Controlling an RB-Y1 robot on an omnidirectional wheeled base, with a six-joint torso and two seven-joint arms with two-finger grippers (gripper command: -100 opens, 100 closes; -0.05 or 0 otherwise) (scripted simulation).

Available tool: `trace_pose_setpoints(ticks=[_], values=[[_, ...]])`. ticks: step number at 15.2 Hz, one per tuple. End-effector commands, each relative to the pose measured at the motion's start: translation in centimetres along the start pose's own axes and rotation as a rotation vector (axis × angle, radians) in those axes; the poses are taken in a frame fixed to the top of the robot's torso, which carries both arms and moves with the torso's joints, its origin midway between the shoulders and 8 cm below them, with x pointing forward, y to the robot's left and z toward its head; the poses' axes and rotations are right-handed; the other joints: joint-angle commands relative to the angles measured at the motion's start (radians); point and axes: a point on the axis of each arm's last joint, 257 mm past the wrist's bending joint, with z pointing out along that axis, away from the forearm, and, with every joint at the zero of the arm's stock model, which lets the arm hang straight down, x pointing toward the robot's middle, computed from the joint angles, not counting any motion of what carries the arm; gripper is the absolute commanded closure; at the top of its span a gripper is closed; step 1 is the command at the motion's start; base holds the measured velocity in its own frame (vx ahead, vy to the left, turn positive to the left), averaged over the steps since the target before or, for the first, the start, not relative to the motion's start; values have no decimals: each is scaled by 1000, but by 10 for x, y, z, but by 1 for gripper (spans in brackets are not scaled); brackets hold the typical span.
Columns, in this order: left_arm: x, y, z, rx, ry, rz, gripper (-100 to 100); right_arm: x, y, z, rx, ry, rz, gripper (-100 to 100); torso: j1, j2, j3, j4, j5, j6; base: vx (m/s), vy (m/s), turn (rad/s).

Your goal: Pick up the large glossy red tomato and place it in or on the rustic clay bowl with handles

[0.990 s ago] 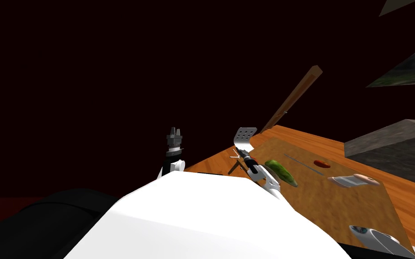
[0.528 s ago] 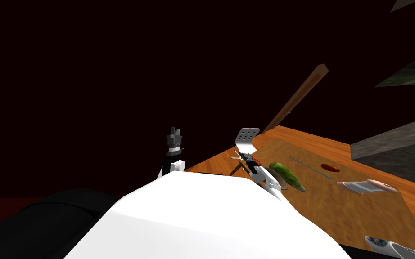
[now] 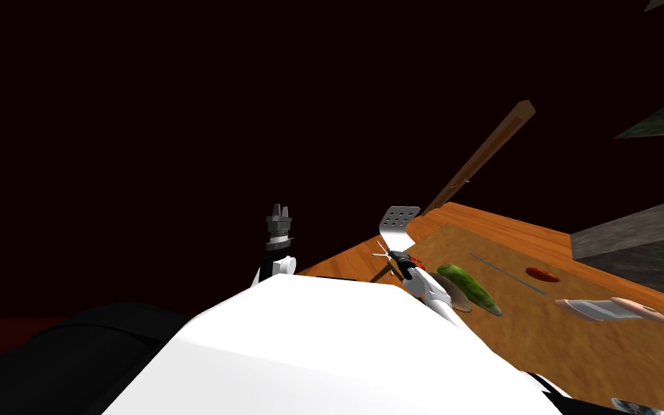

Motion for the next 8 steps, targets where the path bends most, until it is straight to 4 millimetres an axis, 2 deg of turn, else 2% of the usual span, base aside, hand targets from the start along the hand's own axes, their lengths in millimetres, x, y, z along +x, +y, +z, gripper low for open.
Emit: trace_pose_setpoints(ticks=[1, 2, 4, 5, 6, 7, 8], values=[[0, 0, 0, 0, 0, 0, 0, 18, -15, 1, 38, 45, -61, -100, 0, 0, 0, 0, 0, 0, 39, 46, 21], [0, 0, 0, 0, 0, 0, 0, 19, -27, 4, 71, 62, -134, -100, 0, 0, 0, 0, 0, 0, 39, 54, 32], [0, 0, 0, 0, 0, 0, 0, 34, -32, 3, 80, 92, -139, -100, 1, -1, 0, 0, 0, 0, 34, 48, 18], [0, 0, 0, 0, 0, 0, 0, 44, -48, 3, 116, 127, -213, -100, 0, 0, 0, 0, 0, 0, 35, 41, 19], [0, 0, 0, 0, 0, 0, 0, 50, -50, 3, 119, 139, -215, -100, 0, 0, 0, 0, 0, 0, 38, 40, 20], [0, 0, 0, 0, 0, 0, 0, 50, -61, 4, 148, 157, -277, -100, 0, 0, 0, 0, 0, 0, 38, 47, 23], [0, 0, 0, 0, 0, 0, 0, 61, -65, 2, 153, 178, -287, -100, 0, 0, 0, 0, 0, 0, 36, 48, 18]])
